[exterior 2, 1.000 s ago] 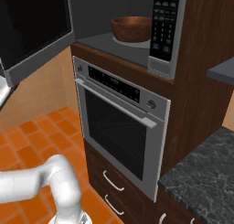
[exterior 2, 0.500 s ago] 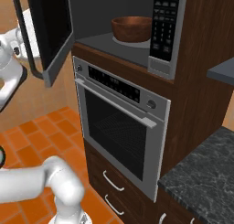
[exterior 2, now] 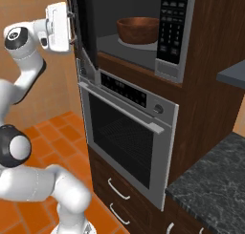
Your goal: Pick the lime from the sink and place it in the bowl. Then pick the bowl and place it in the microwave. Then close the microwave door and press the start button.
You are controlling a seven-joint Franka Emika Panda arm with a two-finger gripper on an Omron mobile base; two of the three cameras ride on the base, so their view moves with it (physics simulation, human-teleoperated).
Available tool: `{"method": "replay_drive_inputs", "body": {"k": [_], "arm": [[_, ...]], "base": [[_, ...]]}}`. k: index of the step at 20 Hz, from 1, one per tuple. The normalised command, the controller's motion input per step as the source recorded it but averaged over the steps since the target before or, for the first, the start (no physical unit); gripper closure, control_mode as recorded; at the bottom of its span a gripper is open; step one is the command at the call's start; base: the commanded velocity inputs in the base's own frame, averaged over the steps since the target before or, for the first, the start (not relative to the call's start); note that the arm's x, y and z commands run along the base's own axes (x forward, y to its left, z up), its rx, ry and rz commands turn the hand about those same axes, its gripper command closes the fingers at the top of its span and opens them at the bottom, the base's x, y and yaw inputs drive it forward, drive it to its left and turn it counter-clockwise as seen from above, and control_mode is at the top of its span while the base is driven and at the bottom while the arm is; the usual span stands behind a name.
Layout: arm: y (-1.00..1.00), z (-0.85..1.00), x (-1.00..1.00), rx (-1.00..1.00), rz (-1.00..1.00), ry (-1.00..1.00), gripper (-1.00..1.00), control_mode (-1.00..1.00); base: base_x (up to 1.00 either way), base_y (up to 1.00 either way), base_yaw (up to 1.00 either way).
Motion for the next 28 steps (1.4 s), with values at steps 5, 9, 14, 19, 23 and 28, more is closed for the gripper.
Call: {"method": "replay_drive_inputs", "body": {"k": [5, 9, 14, 19, 23, 28], "arm": [[-0.73, -0.03, 0.66, 0.16, 0.13, 0.02, -1.00, -1.00], [-0.72, -0.09, 0.36, 0.13, 0.13, 0.01, -1.00, -1.00], [-0.55, -0.45, 0.01, 0.02, 0.15, -0.01, -1.00, -1.00], [-0.70, -0.45, 0.23, 0.06, 0.16, 0.00, -1.00, -1.00], [-0.77, -0.48, 0.61, 0.11, 0.20, -0.01, -1.00, -1.00], [-0.28, -0.23, -0.43, 0.05, 0.16, -0.01, -1.00, -1.00]], "base": [[0.00, 0.00, 0.00], [0.00, 0.00, 0.00], [0.00, 0.00, 0.00], [0.00, 0.00, 0.00], [0.00, 0.00, 0.00], [0.00, 0.00, 0.00]]}}
